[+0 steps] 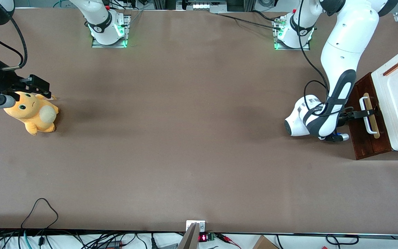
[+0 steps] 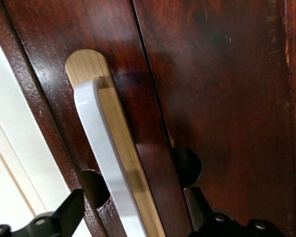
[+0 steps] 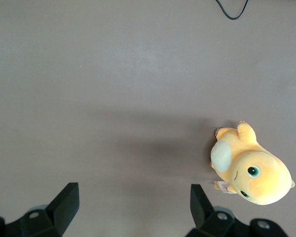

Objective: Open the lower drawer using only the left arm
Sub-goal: 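Close the left gripper around the white drawer handle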

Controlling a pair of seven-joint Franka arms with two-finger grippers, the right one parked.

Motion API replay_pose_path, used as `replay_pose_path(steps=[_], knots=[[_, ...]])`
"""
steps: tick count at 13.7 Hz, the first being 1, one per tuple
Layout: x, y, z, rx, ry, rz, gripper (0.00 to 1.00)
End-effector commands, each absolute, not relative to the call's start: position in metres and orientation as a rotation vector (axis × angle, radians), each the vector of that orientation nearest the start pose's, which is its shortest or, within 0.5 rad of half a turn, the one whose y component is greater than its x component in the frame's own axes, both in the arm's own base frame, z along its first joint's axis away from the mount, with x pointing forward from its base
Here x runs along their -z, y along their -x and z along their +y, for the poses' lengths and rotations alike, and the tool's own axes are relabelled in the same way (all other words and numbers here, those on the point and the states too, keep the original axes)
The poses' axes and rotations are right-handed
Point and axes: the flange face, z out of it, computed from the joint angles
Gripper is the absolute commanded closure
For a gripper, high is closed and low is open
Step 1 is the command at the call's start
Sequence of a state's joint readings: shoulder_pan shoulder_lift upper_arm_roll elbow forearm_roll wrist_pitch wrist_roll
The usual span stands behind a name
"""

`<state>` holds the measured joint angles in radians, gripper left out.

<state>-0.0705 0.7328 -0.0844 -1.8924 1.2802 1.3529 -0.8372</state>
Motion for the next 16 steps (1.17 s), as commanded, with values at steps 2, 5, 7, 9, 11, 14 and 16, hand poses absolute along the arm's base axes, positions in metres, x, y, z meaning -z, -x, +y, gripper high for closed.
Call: replay_pose_path(steps=[2,5,7,9,11,14,16], knots=[[-0.1458,-0.5465,0.0452,-0.377,1.582,0.036,0.14],[-0.1448,-0.5463,0.0451,-0.375,1.583,0.035,0.2],[-0.1447,-0.5462,0.0451,-0.374,1.584,0.032,0.26],[-0.1438,-0.5459,0.0443,-0.372,1.584,0.032,0.33],[-0.1442,-0.5464,0.0434,-0.371,1.585,0.031,0.36],[-0.1437,-0.5461,0.0423,-0.374,1.589,0.032,0.39],[-0.1437,-0.5461,0.0398,-0.37,1.589,0.034,0.42]])
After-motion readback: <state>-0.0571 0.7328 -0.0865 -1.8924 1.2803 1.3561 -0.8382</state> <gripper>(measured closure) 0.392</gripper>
